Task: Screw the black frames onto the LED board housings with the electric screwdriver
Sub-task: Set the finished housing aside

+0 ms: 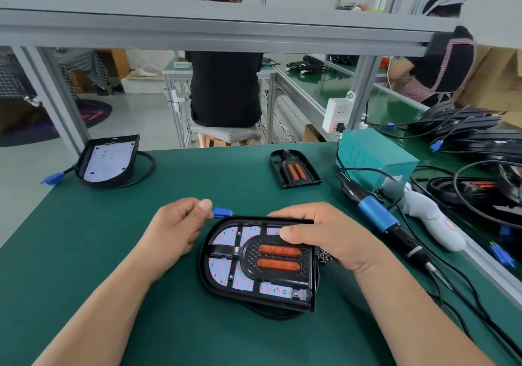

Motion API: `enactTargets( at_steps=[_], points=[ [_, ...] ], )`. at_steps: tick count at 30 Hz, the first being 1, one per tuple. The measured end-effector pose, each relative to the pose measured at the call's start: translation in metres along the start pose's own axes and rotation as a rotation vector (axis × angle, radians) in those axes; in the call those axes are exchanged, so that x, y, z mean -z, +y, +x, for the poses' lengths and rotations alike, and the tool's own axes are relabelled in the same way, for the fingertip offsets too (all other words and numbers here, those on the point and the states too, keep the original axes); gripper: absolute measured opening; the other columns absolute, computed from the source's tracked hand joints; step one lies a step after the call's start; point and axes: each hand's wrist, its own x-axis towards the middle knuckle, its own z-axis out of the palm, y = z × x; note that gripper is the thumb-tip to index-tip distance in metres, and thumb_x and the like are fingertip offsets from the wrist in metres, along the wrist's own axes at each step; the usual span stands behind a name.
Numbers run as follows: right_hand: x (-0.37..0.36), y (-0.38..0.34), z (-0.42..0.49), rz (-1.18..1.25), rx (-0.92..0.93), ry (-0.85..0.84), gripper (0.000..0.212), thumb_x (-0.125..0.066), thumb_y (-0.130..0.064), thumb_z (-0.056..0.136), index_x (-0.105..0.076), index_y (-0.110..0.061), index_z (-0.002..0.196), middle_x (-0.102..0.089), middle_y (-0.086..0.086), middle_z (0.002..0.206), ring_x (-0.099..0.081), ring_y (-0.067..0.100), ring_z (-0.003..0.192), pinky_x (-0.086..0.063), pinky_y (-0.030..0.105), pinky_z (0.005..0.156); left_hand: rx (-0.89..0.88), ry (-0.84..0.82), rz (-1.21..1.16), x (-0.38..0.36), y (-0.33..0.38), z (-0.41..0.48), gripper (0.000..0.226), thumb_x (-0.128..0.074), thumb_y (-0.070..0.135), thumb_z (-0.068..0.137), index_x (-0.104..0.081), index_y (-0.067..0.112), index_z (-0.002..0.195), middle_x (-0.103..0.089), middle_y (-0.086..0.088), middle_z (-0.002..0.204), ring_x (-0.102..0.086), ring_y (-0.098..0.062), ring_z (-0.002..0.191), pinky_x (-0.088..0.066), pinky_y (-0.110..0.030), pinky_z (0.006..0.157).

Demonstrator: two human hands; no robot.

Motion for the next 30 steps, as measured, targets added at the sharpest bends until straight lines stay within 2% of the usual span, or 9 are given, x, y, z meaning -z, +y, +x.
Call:
enactTargets(
  at_steps=[3,6,13,17,19,22,26,28,30],
  points=[
    [0.012,-0.003,-0.007,0.019,0.053,0.098,0.036,-0.076,-0.017,0.089,-0.079,-0.025,0.124,-0.079,0.011,0.118,-0.077,0.025,0.106,-0.059,0.030,0.090,0.010,-0.006,-0.091,0.000,-0.002,0.003,0.041,-0.062,0.057,0.096,-0.064,0.019,0.079,-0.029,0.007,0.062,-0.024,-0.012,0.052,-0.023,-0.019,0.044],
    [0.026,-0.005,-0.012,0.056,0.106,0.220,0.038,-0.077,-0.017,0.087,-0.078,-0.021,0.125,-0.079,0.013,0.119,-0.076,0.033,0.110,-0.060,0.043,0.097,0.007,-0.006,-0.074,0.002,-0.005,0.004,0.041,-0.059,0.051,0.104,-0.063,0.019,0.079,-0.031,0.007,0.063,-0.026,-0.012,0.052,-0.024,-0.020,0.044],
    [0.065,-0.018,-0.023,0.178,0.342,0.522,0.038,-0.078,-0.022,0.084,-0.079,-0.017,0.122,-0.078,0.019,0.116,-0.076,0.034,0.100,-0.062,0.048,0.093,-0.013,-0.002,-0.019,0.006,-0.008,0.005,0.053,-0.063,0.068,0.086,-0.062,0.015,0.081,-0.027,0.000,0.067,-0.023,-0.018,0.058,-0.023,-0.023,0.046],
    [0.091,-0.024,-0.037,0.116,0.430,0.714,0.032,-0.073,-0.023,0.090,-0.080,-0.020,0.121,-0.080,0.013,0.113,-0.078,0.027,0.096,-0.064,0.046,0.088,-0.026,-0.008,-0.007,0.008,-0.012,0.008,0.059,-0.064,0.072,0.083,-0.063,0.014,0.083,-0.026,0.000,0.068,-0.021,-0.019,0.058,-0.022,-0.023,0.048],
    [0.107,-0.025,-0.047,0.038,0.439,0.819,0.032,-0.071,-0.026,0.093,-0.078,-0.024,0.124,-0.081,0.010,0.111,-0.078,0.029,0.094,-0.062,0.058,0.088,-0.033,-0.008,0.003,0.009,-0.016,0.010,0.062,-0.065,0.075,0.083,-0.064,0.013,0.085,-0.026,-0.001,0.068,-0.021,-0.019,0.057,-0.022,-0.022,0.049],
    [0.130,-0.025,-0.065,0.012,0.444,0.932,0.033,-0.069,-0.029,0.094,-0.076,-0.023,0.126,-0.079,0.014,0.111,-0.074,0.045,0.098,-0.052,0.076,0.089,-0.041,0.001,0.016,0.014,-0.023,0.014,0.067,-0.065,0.079,0.083,-0.065,0.013,0.088,-0.027,-0.001,0.068,-0.021,-0.019,0.056,-0.023,-0.021,0.050],
    [0.146,-0.032,-0.089,0.027,0.467,1.131,0.027,-0.068,-0.027,0.094,-0.079,-0.027,0.119,-0.081,0.007,0.107,-0.074,0.028,0.090,-0.060,0.061,0.088,-0.019,0.011,0.023,0.021,-0.035,0.020,0.071,-0.067,0.081,0.084,-0.065,0.010,0.092,-0.024,-0.003,0.068,-0.022,-0.018,0.054,-0.025,-0.021,0.051],
    [0.151,-0.036,-0.099,0.014,0.481,1.230,0.027,-0.066,-0.029,0.094,-0.080,-0.031,0.117,-0.081,0.001,0.104,-0.072,0.019,0.084,-0.062,0.044,0.073,-0.003,0.012,0.019,0.023,-0.040,0.023,0.071,-0.067,0.080,0.084,-0.065,0.009,0.094,-0.025,-0.001,0.066,-0.022,-0.017,0.052,-0.026,-0.021,0.052],
    [0.157,-0.039,-0.108,0.020,0.508,1.312,0.027,-0.065,-0.029,0.094,-0.081,-0.032,0.115,-0.080,-0.002,0.102,-0.069,0.013,0.078,-0.055,0.030,0.059,0.014,0.007,0.011,0.026,-0.044,0.027,0.072,-0.068,0.080,0.084,-0.065,0.009,0.096,-0.028,0.000,0.064,-0.022,-0.017,0.050,-0.027,-0.021,0.052]
  ],
)
